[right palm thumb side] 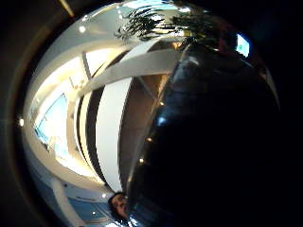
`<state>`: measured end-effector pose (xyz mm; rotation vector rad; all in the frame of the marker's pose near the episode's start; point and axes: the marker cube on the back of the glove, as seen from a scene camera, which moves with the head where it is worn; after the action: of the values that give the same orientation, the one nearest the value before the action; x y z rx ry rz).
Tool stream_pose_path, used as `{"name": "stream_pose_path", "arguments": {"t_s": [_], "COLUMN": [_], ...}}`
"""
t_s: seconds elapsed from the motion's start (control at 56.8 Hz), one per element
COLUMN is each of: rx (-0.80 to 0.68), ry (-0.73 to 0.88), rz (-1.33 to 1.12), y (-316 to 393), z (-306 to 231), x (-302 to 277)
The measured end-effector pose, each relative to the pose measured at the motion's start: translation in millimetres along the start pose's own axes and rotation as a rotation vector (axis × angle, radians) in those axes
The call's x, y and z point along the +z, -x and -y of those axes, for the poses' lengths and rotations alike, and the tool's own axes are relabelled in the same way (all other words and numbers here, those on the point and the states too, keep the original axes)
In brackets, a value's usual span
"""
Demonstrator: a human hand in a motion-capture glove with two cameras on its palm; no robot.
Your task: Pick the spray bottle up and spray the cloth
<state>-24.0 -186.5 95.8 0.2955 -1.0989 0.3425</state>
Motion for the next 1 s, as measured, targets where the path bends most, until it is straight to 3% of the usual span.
{"name": "stream_pose_path", "arguments": {"t_s": [0.176, 0.37, 0.511, 0.74, 1.004], "rx": [-0.047, 0.091, 0.255, 0.576, 0.816], "ry": [0.142, 0.500, 0.856, 1.057, 1.325], "rz": [-0.160, -0.330, -0.633, -0.947, -1.229], "y": [64.9, 103.6, 85.2, 32.3, -33.2], "z": [-15.7, -14.4, -5.3, -2.0, -12.5], "x": [-24.5, 3.7, 42.7, 108.7, 138.3]}}
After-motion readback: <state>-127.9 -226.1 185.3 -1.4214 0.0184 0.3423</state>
